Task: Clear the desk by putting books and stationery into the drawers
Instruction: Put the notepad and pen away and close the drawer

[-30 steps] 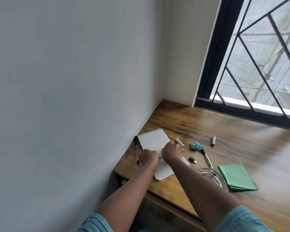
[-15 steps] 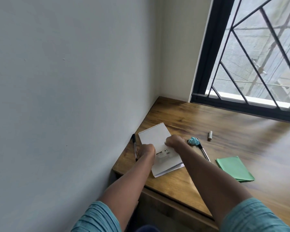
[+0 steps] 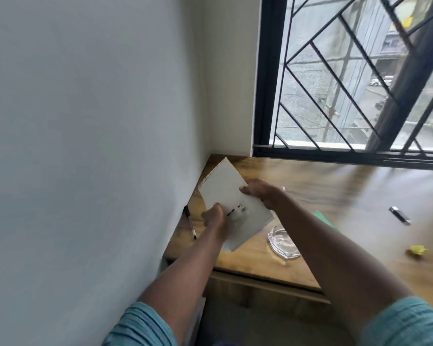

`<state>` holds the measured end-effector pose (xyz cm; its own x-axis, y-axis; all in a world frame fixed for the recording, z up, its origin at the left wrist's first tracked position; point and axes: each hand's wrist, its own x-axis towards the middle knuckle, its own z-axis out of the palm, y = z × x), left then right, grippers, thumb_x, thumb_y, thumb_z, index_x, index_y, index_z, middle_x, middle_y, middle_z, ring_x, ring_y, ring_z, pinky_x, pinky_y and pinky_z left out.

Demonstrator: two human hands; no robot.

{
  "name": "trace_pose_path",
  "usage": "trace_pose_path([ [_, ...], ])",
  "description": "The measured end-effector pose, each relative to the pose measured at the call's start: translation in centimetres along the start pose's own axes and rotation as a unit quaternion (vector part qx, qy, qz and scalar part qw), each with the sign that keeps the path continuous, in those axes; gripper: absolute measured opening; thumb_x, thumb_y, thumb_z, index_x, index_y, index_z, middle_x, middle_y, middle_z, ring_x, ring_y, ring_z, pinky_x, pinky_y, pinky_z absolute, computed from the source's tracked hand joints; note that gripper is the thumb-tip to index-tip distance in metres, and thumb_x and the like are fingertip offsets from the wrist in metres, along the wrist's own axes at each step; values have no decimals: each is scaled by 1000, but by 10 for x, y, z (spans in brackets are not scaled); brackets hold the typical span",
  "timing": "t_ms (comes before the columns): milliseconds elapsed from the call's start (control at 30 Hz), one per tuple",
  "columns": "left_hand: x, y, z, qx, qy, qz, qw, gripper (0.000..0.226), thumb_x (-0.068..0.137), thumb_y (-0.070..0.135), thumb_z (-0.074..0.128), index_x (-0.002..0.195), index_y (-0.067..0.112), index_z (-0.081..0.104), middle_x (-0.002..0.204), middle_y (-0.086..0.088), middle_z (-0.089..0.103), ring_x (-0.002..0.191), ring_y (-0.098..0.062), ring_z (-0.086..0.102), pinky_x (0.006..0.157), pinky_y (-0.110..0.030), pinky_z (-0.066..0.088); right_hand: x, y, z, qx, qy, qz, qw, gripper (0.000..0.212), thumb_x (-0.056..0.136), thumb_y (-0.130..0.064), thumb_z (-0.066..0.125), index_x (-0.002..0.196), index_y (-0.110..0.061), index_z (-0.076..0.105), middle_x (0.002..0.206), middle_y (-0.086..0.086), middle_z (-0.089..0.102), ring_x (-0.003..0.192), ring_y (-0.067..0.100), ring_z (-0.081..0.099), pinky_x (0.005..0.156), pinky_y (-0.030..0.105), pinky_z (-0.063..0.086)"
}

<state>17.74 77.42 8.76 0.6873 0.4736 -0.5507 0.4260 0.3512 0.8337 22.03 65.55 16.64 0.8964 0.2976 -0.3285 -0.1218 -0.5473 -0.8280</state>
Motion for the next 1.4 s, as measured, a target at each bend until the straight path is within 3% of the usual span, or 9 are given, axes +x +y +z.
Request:
trace_pose_path([
  [167, -66, 3, 10, 24, -4, 50, 998, 41, 87, 26, 49, 118, 0, 58, 116, -16, 61, 102, -34, 59, 80, -39, 47, -48, 3, -31, 18, 61, -39, 997, 9, 93, -8, 52, 85, -9, 50, 98, 23, 62, 77, 26, 57, 72, 42, 55],
  [233, -86, -3, 18, 7, -12, 62, 998, 29, 90, 13, 47, 108, -3, 62, 105, -15, 61, 87, -28, 58, 72, -34, 39, -64, 14, -40, 15, 77, -45, 996, 18, 88, -8, 59, 94, -11, 42, 91, 16, 58, 74, 25, 57, 59, 35, 52],
  [400, -136, -47, 42, -39, 7, 84, 996, 26, 89, 8, 44, 103, -2, 64, 105, -13, 66, 92, -26, 60, 68, -30, 45, -115, 55, -59, -55, 55, -109, 991, 60, 79, -6, 62, 132, -9, 34, 115, 20, 55, 106, 34, 55, 89, 42, 50],
  [567, -193, -102, 55, 23, -25, 140, 990, 33, 95, 18, 36, 112, 2, 60, 110, -14, 64, 95, -28, 58, 78, -33, 43, -186, 90, -80, 25, 11, -145, 989, 48, 78, 8, 56, 117, -15, 42, 100, 18, 53, 85, 30, 54, 66, 36, 49],
  [767, -252, -136, 71, 100, -45, 213, 971, 60, 95, 51, 42, 140, 11, 39, 142, -16, 42, 125, -33, 46, 104, -48, 42, -268, 120, -78, -159, 125, -225, 953, 53, 82, -2, 55, 132, -18, 50, 110, 18, 65, 100, 33, 61, 74, 35, 47],
  [900, -299, -144, 90, -112, -157, 199, 961, 67, 77, 69, 55, 115, 14, 62, 117, -11, 65, 108, -25, 62, 100, -42, 48, -303, 152, -63, -210, 133, -277, 928, 34, 91, -12, 50, 124, -17, 59, 112, 16, 67, 104, 31, 63, 78, 36, 48],
  [1133, -342, -215, 71, -191, -119, 96, 970, 29, 91, 16, 44, 71, 2, 60, 65, -15, 64, 69, -28, 65, 69, -36, 50, -354, 220, -85, -93, -40, -178, 979, 32, 85, -31, 64, 114, -19, 67, 101, 0, 68, 91, 12, 59, 77, 26, 44],
  [1233, -387, -241, 75, -218, -77, 84, 969, 25, 89, 6, 41, 66, 8, 50, 67, -13, 58, 69, -20, 58, 67, -25, 48, -374, 258, -107, -99, 76, -101, 987, 39, 89, -44, 56, 120, -21, 62, 119, 6, 66, 112, 25, 58, 96, 38, 45],
  [1400, -452, -273, 110, -238, -111, 89, 961, 37, 91, 0, 31, 57, 12, 36, 33, 7, 49, 37, -7, 53, 43, -15, 43, -417, 322, -148, -75, 81, -21, 994, 32, 94, -29, 52, 111, -4, 62, 109, 14, 64, 104, 27, 59, 80, 32, 41],
])
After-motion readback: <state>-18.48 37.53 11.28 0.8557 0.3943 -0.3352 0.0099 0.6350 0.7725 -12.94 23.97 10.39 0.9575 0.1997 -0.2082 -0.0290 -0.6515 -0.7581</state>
